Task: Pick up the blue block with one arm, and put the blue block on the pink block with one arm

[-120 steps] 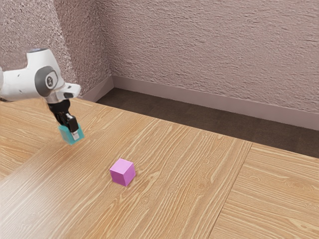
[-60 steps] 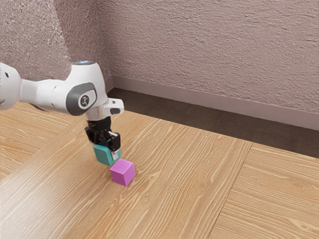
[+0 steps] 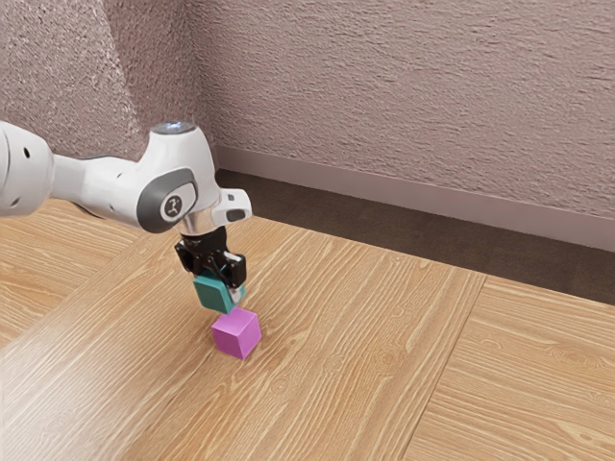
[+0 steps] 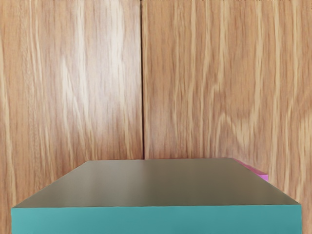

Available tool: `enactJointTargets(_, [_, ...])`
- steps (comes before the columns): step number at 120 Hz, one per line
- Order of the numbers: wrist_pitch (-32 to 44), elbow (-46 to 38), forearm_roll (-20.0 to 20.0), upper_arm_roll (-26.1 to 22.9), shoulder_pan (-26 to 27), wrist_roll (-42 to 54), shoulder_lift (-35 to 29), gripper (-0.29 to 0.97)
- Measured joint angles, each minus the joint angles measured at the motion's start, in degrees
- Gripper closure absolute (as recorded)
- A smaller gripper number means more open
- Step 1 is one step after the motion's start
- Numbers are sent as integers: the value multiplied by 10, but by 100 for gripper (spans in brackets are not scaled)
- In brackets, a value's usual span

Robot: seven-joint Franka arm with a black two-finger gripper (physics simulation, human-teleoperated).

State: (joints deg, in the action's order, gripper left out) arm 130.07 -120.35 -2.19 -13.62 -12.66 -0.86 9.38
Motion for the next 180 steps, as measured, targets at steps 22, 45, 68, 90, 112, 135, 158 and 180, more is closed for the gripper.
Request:
enactJointTargets(22, [7, 2, 1, -2, 0, 15, 14, 29])
enactJointTargets(45, [10, 0, 10, -10, 0, 27, 10, 29])
enactJointTargets(68, [9, -22, 19, -17, 0, 36, -3, 29])
enactJointTargets(90, [10, -30, 24, -25, 0, 41, -7, 29])
enactJointTargets(112, [11, -34, 25, -25, 0, 45, -11, 29])
enactJointTargets(135, [12, -34, 27, -25, 0, 47, -9, 30])
enactJointTargets(158, [17, -34, 28, -25, 0, 48, -3, 30])
enactJointTargets(180, [20, -34, 28, -25, 0, 49, -2, 30])
